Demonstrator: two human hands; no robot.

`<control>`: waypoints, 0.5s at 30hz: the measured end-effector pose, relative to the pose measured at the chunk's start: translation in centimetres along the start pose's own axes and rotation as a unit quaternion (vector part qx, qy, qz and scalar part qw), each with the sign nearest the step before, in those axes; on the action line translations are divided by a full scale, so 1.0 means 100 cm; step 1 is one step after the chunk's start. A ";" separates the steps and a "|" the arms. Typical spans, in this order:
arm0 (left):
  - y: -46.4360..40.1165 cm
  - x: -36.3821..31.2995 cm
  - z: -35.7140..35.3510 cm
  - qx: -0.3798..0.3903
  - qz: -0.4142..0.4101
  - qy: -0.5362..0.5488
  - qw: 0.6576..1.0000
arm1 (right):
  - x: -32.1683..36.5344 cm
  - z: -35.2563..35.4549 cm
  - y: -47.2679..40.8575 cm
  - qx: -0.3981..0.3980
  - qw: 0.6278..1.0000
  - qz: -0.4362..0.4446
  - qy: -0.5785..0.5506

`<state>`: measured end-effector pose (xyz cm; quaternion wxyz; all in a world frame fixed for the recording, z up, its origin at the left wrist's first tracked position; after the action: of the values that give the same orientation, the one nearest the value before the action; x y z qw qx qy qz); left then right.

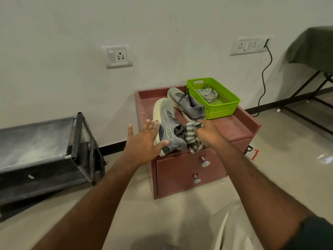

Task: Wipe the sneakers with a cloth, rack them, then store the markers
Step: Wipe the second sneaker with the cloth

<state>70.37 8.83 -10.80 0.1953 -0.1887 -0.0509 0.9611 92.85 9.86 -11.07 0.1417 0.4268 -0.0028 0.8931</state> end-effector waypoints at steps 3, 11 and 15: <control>-0.005 -0.009 0.003 -0.024 0.005 -0.054 0.998 | -0.002 -0.002 -0.002 -0.005 0.997 -0.020 -0.073; -0.014 -0.006 0.003 -0.010 0.053 -0.077 0.996 | -0.001 -0.017 -0.001 0.063 0.957 -0.066 -0.276; -0.020 -0.003 -0.007 0.014 0.077 -0.054 0.995 | -0.025 0.007 -0.008 -0.008 0.969 -0.086 -0.230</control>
<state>71.55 10.54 -10.98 0.1204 -0.1367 -0.0334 0.9827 95.07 9.97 -12.60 0.2167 0.6186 -0.0057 0.7552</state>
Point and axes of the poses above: each hand's wrist, its own y-axis away from the middle knuckle, its own z-axis out of the back of the hand, x = y × z, the point moved 9 cm from there along -y, towards the middle knuckle, and after that the axes turned 9 degrees about y, right-handed, at the moved point
